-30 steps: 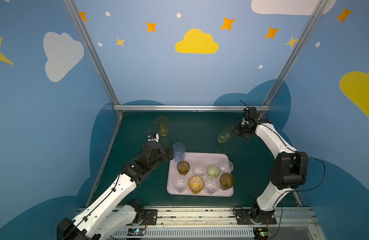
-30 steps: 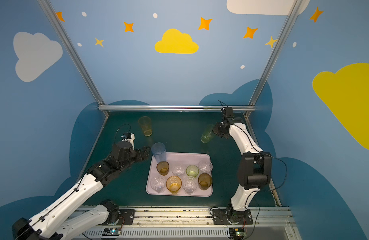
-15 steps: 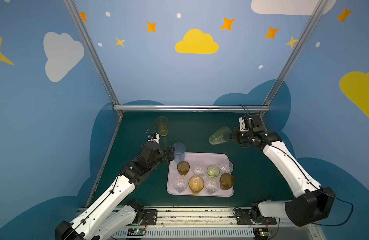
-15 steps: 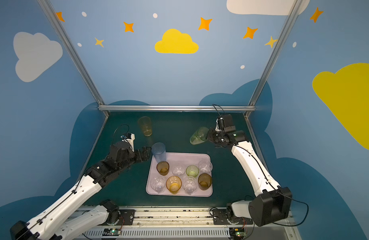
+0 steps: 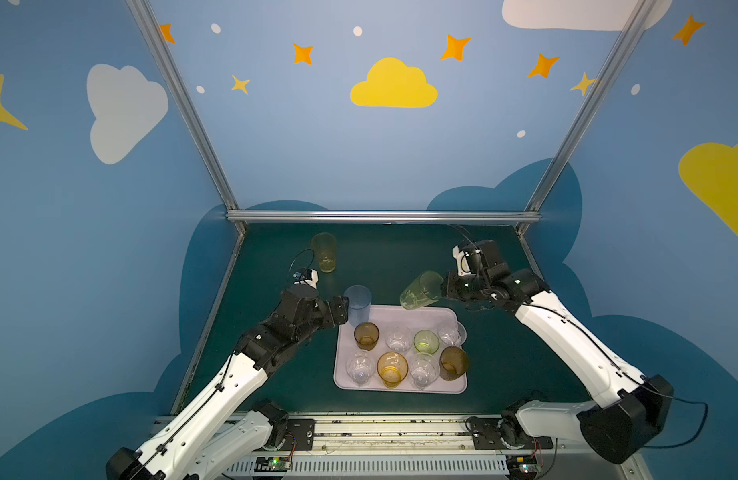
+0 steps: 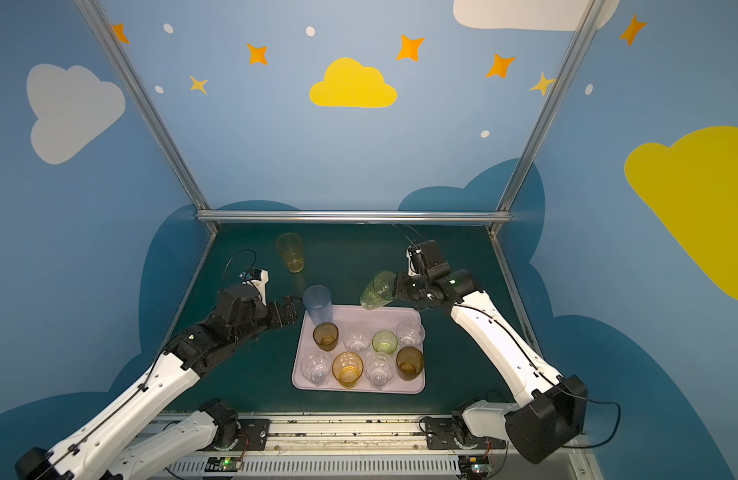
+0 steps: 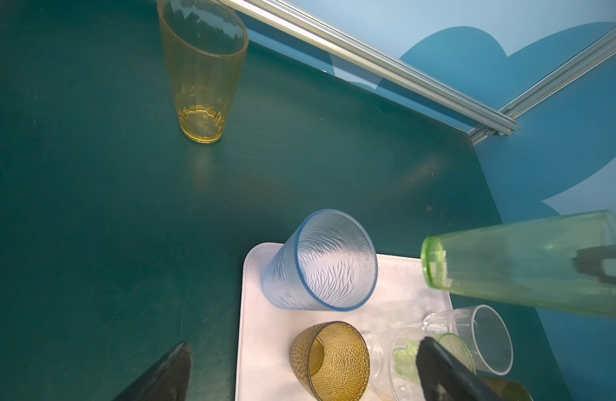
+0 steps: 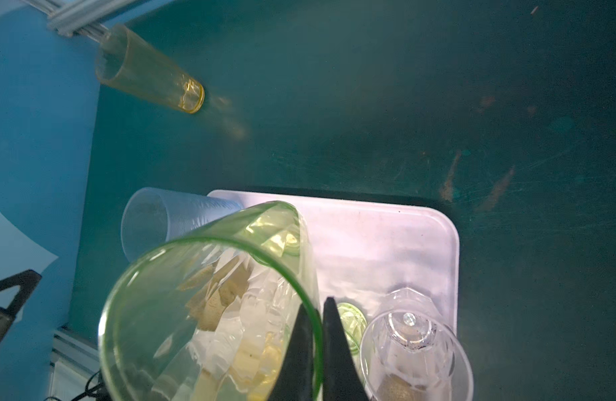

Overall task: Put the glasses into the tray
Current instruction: 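Carry the green glass over the tray with the right gripper and lower it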

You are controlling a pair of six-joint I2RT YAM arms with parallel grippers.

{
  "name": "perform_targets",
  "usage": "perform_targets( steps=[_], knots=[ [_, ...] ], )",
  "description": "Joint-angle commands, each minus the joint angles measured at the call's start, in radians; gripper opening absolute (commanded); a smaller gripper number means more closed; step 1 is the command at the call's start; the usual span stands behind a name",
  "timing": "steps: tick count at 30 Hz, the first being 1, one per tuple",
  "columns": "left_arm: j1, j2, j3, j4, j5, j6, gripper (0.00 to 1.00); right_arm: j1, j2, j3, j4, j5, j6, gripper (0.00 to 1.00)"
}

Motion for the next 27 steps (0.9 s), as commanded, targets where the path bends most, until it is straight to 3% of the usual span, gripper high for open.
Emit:
perform_targets(
  steps=[1, 11, 25, 27],
  knots=[
    [-0.003, -0.011, 0.027, -0.04, -0.004, -0.004, 1.0, 0.048, 0.049, 0.049, -0.014, 0.022, -0.023, 0.0],
    [-0.003, -0.021, 0.002, -0.043, -0.041, -0.012, 1.0, 0.153, 0.27, 0.169, -0.068, 0.031, -0.048, 0.0],
    [-0.003, 0.003, 0.003, -0.03, -0.047, -0.005, 1.0, 0.221, 0.389, 0.216, -0.102, 0.115, -0.02, 0.0],
    [-0.002, 0.006, 0.005, -0.03, -0.047, -0.003, 1.0, 0.223, 0.395, 0.215, -0.098, 0.104, -0.019, 0.06]
  ],
)
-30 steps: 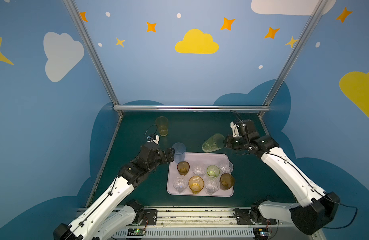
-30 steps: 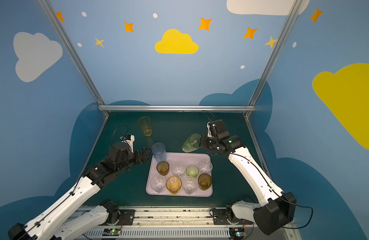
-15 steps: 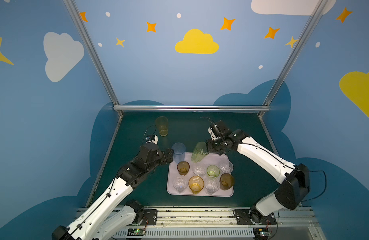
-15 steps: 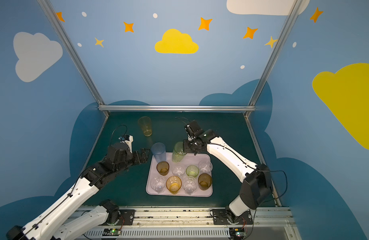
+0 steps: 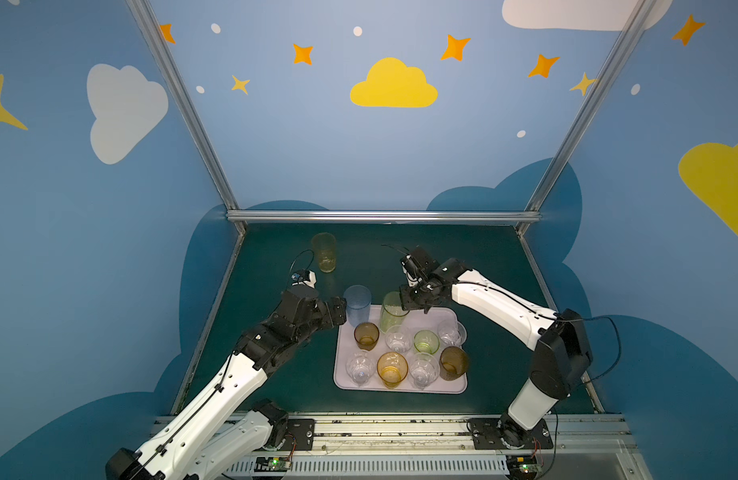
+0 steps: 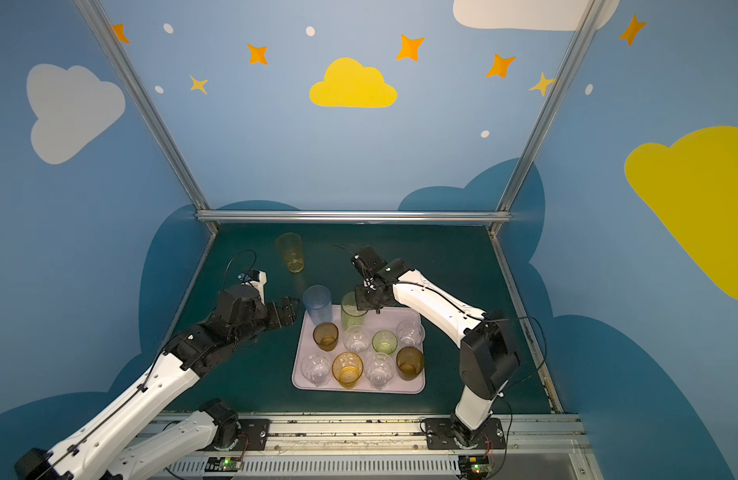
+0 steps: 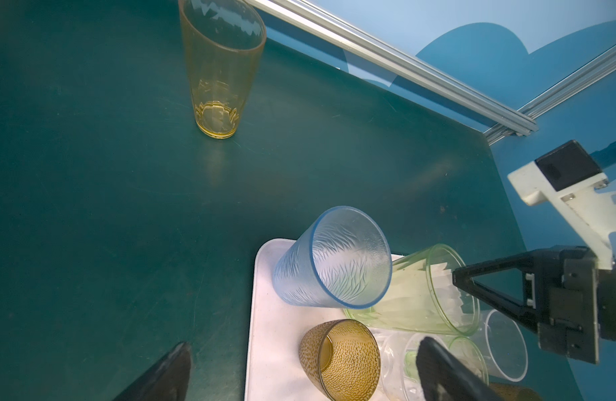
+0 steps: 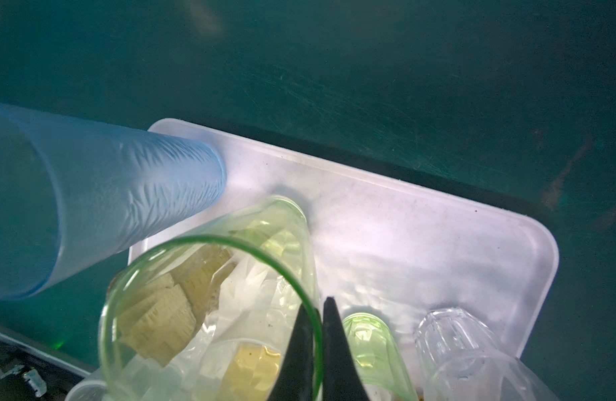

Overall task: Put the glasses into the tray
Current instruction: 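Carry the green glass over the tray with the right gripper and lower it, then open the right gripper and raise it while the left gripper reaches the amber glass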

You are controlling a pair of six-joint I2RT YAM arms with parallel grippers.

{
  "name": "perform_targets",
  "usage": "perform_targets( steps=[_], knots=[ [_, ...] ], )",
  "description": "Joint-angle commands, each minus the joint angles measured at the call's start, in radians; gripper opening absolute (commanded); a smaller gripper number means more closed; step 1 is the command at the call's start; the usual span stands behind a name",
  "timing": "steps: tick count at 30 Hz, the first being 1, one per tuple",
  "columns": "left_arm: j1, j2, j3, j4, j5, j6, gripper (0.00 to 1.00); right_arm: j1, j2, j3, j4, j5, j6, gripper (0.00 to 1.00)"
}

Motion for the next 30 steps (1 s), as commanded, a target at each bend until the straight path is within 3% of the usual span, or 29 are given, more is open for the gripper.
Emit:
perform_targets(
  steps=[1, 6, 11, 21, 30],
  knots=[
    [-0.002, 0.005, 0.005, -0.002, -0.016, 0.006, 1.0, 0.01, 0.008, 0.029, -0.023, 0.007, 0.014, 0.13],
    [-0.003, 0.006, 0.008, -0.006, -0.04, 0.013, 1.0, 0.01, -0.011, 0.031, -0.031, -0.025, 0.02, 0.46],
    [-0.002, 0.013, 0.009, 0.01, -0.068, 0.016, 1.0, 0.003, -0.067, 0.027, -0.034, -0.023, 0.017, 0.66],
    [0.017, 0.136, 0.077, 0.074, -0.183, 0.041, 1.0, -0.016, -0.224, -0.058, 0.04, -0.012, 0.0, 0.86],
    [0.245, 0.439, 0.358, 0.045, -0.099, 0.056, 1.0, -0.018, -0.375, -0.2, 0.144, -0.077, -0.014, 0.87]
  ],
)
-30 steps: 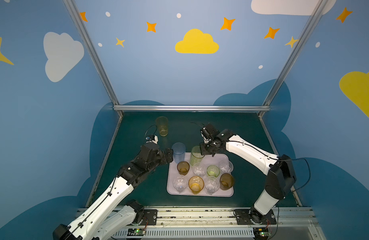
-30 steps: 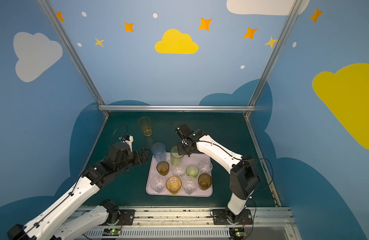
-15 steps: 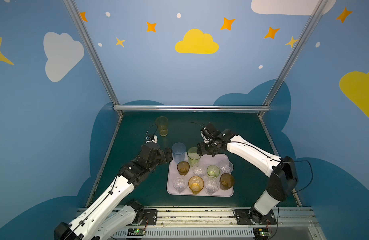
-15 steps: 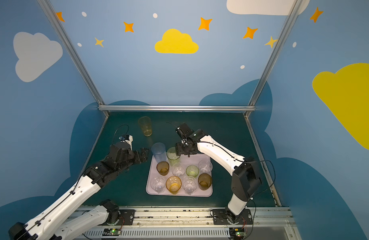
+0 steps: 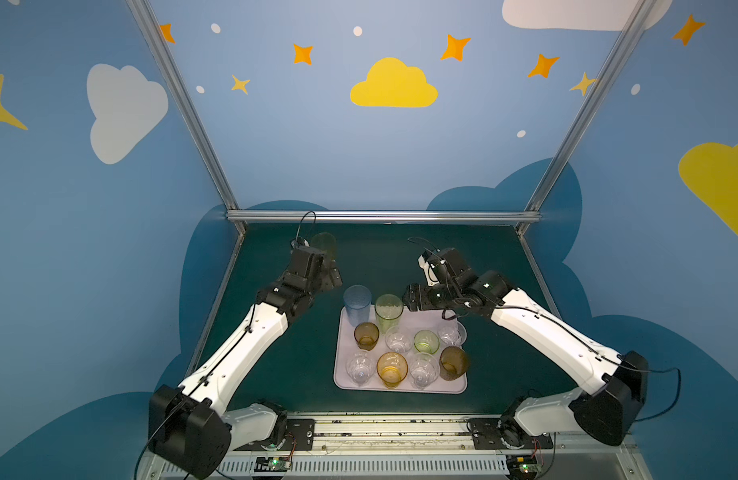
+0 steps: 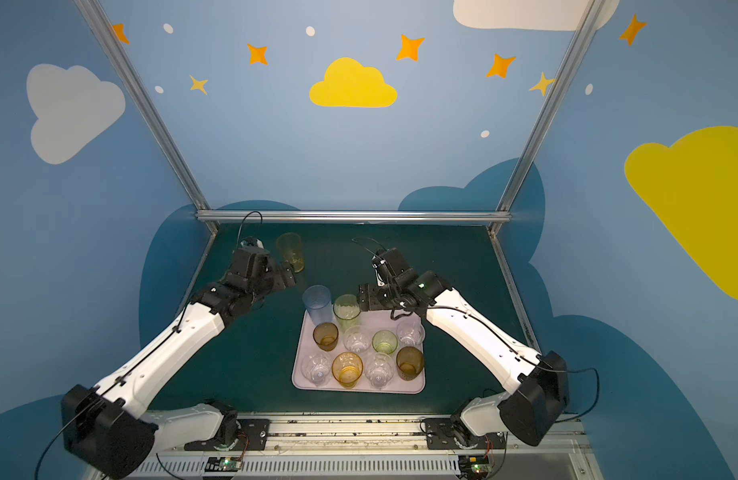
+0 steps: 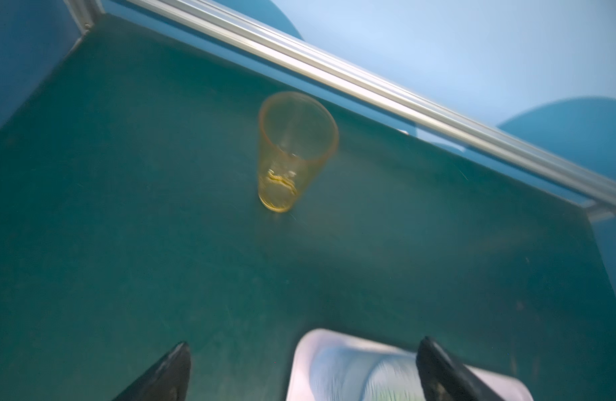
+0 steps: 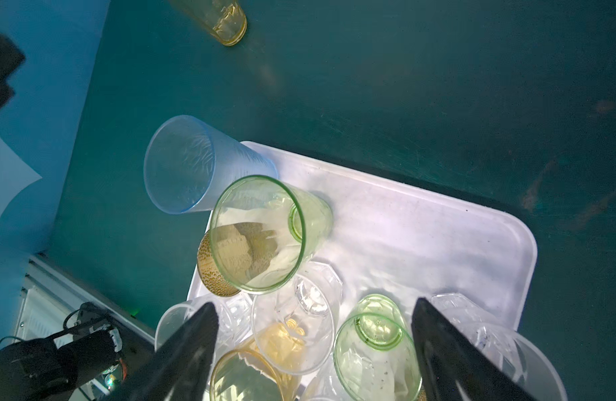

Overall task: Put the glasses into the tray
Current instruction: 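Open the right gripper and raise it while the left gripper reaches the amber glass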

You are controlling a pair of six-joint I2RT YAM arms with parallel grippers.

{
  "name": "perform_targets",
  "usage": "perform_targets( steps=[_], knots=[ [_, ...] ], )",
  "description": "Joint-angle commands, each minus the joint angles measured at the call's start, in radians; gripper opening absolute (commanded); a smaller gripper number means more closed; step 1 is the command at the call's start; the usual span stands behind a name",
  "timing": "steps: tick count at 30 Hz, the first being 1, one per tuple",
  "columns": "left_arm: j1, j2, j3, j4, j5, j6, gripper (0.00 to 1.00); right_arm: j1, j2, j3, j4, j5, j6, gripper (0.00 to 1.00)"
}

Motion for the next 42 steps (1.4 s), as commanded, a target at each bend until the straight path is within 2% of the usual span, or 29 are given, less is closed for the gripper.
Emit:
perform_targets(
  steps=[1, 5, 10, 14, 15, 19, 22, 25, 28, 35, 39, 42],
  knots=[
    [0.066, 0.061, 0.073, 0.002, 0.027, 0.019, 1.0, -0.003, -0.05, -0.047, 0.055, -0.042, -0.016, 0.87],
    [0.141, 0.146, 0.144, 0.01, 0.08, 0.024, 1.0, -0.003, -0.09, -0.125, 0.118, -0.095, -0.011, 0.87],
    [0.235, 0.258, 0.213, 0.025, 0.258, -0.025, 1.0, -0.009, -0.098, -0.16, 0.149, -0.108, -0.003, 0.87],
    [0.26, 0.344, 0.276, 0.016, 0.281, -0.009, 0.96, -0.019, -0.078, -0.135, 0.144, -0.132, -0.016, 0.87],
    [0.265, 0.367, 0.295, 0.006, 0.282, -0.005, 0.93, -0.02, -0.075, -0.13, 0.144, -0.139, -0.017, 0.87],
    [0.289, 0.469, 0.392, -0.065, 0.33, 0.018, 0.72, -0.023, -0.056, -0.121, 0.149, -0.155, -0.014, 0.87],
    [0.298, 0.532, 0.448, -0.088, 0.377, 0.044, 0.62, -0.025, -0.052, -0.126, 0.158, -0.156, -0.007, 0.87],
    [0.302, 0.577, 0.488, -0.106, 0.371, 0.049, 0.54, -0.027, -0.046, -0.142, 0.18, -0.165, 0.004, 0.87],
    [0.306, 0.621, 0.526, -0.123, 0.371, 0.055, 0.41, -0.029, -0.031, -0.141, 0.182, -0.173, 0.01, 0.87],
    [0.308, 0.715, 0.625, -0.177, 0.357, 0.098, 0.36, -0.038, -0.015, -0.134, 0.173, -0.175, 0.009, 0.87],
    [0.308, 0.747, 0.658, -0.199, 0.344, 0.104, 0.23, -0.048, -0.01, -0.125, 0.171, -0.176, 0.01, 0.87],
    [0.306, 0.76, 0.666, -0.198, 0.361, 0.101, 0.21, -0.051, -0.014, -0.12, 0.167, -0.176, 0.016, 0.87]
  ],
)
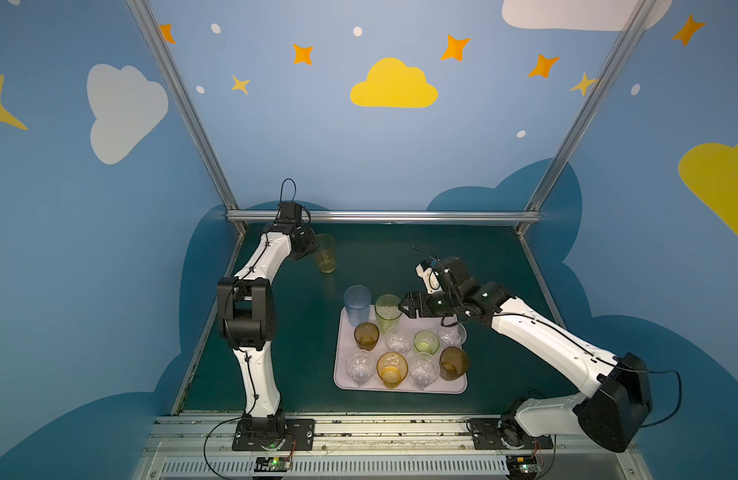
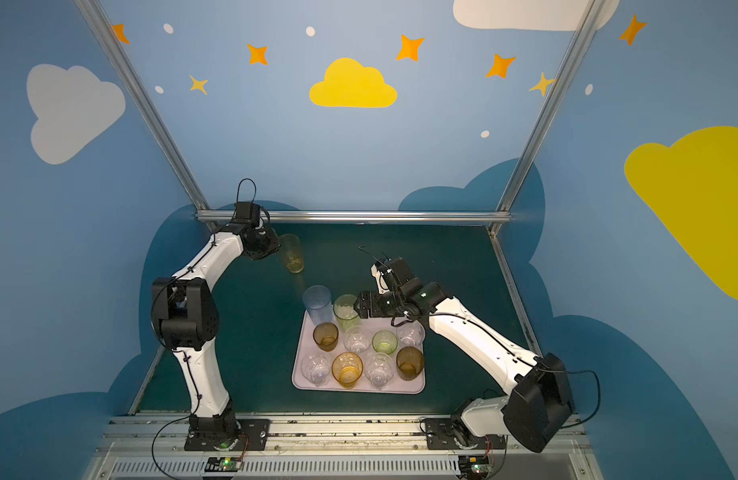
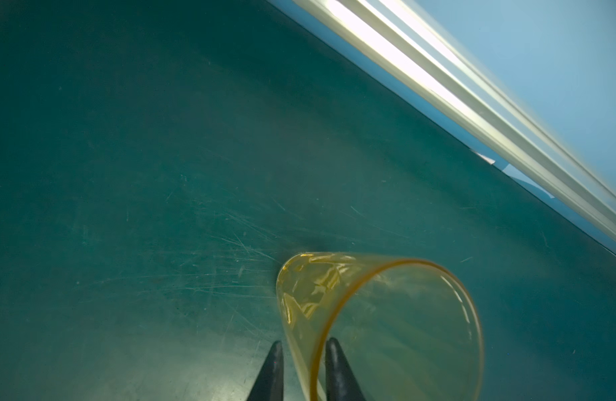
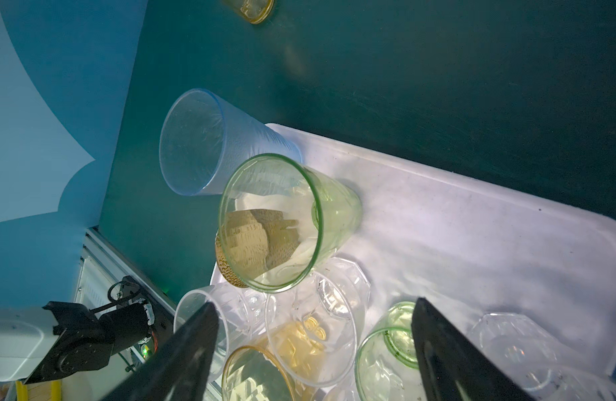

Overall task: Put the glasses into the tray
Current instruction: 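Open the right gripper and raise it while the left gripper reaches the amber glass, then grasp the tall amber glass with the left gripper and lift it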

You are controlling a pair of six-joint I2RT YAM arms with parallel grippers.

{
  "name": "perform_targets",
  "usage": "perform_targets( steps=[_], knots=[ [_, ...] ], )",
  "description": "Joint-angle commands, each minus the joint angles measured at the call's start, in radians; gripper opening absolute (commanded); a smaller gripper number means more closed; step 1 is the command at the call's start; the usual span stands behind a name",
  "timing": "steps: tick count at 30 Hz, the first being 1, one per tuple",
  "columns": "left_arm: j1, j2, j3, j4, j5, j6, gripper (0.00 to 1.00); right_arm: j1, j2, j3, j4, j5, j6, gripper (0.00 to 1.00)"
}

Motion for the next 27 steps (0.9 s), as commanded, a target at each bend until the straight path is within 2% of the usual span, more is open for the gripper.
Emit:
perform_targets(
  steps=[1, 7, 16, 27],
  knots=[
    [0.004, 0.018, 0.026, -0.039, 0.01, 0.021, 0.19, -0.008, -0.001, 0.03, -0.001, -0.007, 0.01, 0.87],
    [-0.002, 0.015, 0.025, -0.047, 0.019, 0.025, 0.04, -0.016, -0.013, 0.016, -0.009, -0.003, 0.027, 0.87],
    [-0.02, -0.094, -0.087, 0.016, 0.022, -0.005, 0.04, -0.034, -0.056, 0.002, -0.043, 0.015, 0.072, 0.86],
    [-0.095, -0.352, -0.261, 0.035, -0.036, -0.02, 0.04, -0.052, -0.177, -0.064, -0.037, 0.045, 0.086, 0.86]
  ],
)
